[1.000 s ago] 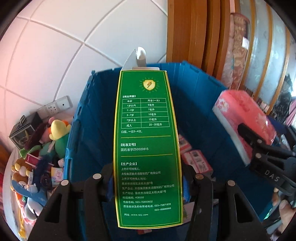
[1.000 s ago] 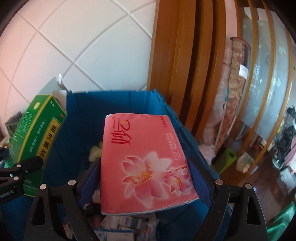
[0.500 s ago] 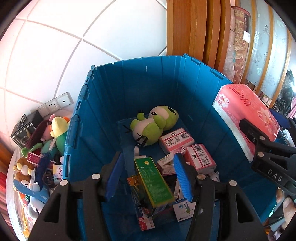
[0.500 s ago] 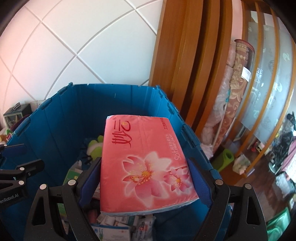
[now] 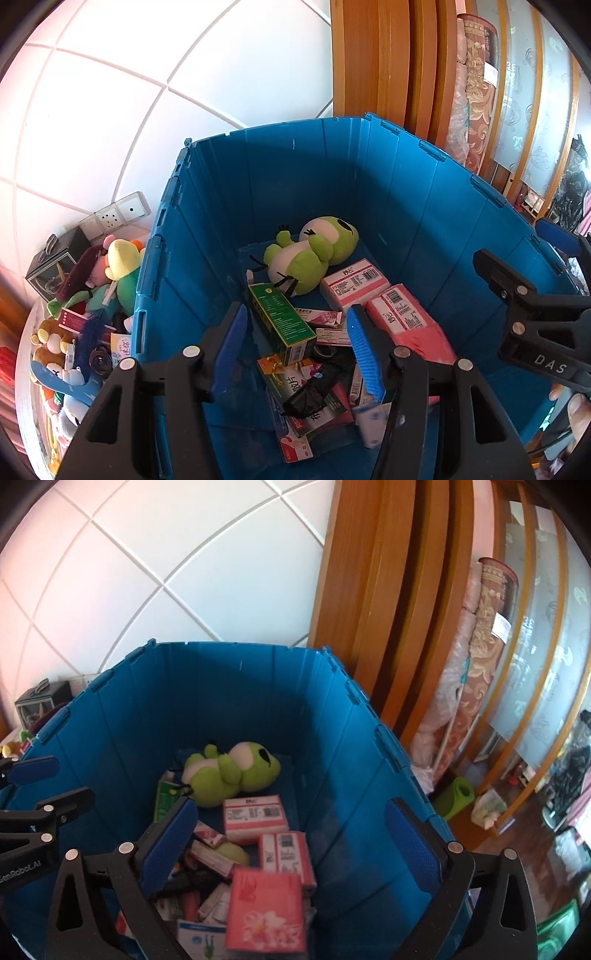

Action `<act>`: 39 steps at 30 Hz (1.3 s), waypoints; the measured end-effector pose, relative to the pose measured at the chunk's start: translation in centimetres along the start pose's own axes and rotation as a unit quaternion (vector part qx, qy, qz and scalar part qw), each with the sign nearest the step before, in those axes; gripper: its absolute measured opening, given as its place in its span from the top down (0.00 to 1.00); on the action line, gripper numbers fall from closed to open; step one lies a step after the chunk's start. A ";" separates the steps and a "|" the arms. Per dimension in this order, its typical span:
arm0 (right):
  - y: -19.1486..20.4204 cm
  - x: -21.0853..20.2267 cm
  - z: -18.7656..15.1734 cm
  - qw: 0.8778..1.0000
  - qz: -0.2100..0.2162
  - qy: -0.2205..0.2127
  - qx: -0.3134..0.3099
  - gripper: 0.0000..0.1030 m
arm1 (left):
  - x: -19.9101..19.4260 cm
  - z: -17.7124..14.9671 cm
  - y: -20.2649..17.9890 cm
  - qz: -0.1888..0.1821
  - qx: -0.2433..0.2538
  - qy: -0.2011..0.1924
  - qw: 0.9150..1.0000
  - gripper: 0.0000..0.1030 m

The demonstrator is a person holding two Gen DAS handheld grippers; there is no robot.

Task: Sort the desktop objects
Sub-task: 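Carry the green box and tissue pack into the blue crate and release both, then withdraw both tools from the crate toward the table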

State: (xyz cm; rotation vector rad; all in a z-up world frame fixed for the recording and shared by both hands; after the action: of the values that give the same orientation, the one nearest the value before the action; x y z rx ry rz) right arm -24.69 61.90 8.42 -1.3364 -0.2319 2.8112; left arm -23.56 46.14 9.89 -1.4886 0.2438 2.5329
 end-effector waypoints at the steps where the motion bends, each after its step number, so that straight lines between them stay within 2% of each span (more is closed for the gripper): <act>1: 0.0 0.0 0.0 1.000 -0.002 -0.001 0.002 0.00 | -0.1 0.0 0.0 0.002 0.001 -0.002 1.000 0.46; 3: -0.1 -0.1 0.0 1.000 -0.010 -0.004 0.005 0.00 | -0.2 -0.1 -0.1 0.007 0.002 -0.007 1.000 0.45; 7: -0.2 -0.3 -0.2 1.000 -0.003 -0.011 0.007 0.00 | -1.2 -0.5 -0.3 0.026 0.009 -0.039 0.999 0.30; 12: -0.5 -0.3 -0.1 1.000 -0.014 -0.012 0.014 0.00 | -3.6 -1.5 0.0 0.044 0.012 -0.109 0.993 0.28; 17: -0.3 -0.7 -0.3 0.999 -0.035 -0.025 0.021 0.00 | -7.0 -3.5 1.9 0.019 0.000 -0.149 0.989 0.27; 21: -0.6 -1.8 -0.9 0.995 -0.065 -0.061 0.052 0.00 | -9.8 -4.8 4.1 0.007 -0.012 -0.178 0.984 0.19; 22: -0.6 -2.1 -1.1 0.994 -0.062 -0.065 0.063 0.00 | -10.4 -5.2 4.6 0.007 -0.013 -0.183 0.983 0.18; 26: 0.9 -4.3 -2.0 0.993 0.017 -0.080 0.090 0.00 | -12.1 -6.5 6.5 0.019 -0.015 -0.200 0.979 0.16; 27: 1.6 -4.9 -2.1 0.992 0.026 -0.086 0.088 0.00 | -12.4 -6.9 7.4 0.024 -0.021 -0.199 0.979 0.16; 31: 5.7 -8.0 -2.5 0.991 0.042 -0.115 0.057 0.00 | -13.4 -8.6 11.0 0.026 -0.058 -0.206 0.976 0.16; 39: 15.8 -12.3 -3.0 0.985 0.094 -0.145 -0.006 0.00 | -13.7 -13.2 19.7 0.028 -0.111 -0.182 0.977 0.16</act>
State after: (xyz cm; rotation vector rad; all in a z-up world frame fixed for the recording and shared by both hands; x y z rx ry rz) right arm -13.88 45.67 13.74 -0.9940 -0.1319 3.1629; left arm -10.80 22.81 16.40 -1.0604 -0.0548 2.8936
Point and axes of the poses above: each gripper's, at about its wrist camera, not at the fingertips, and x roughly the way its jaws point, y to its left, z to its top, the point moved 3 cm from there along x, roughly the way its jaws point, and after that the axes turned 15 degrees about y, right-handed, at the moved point
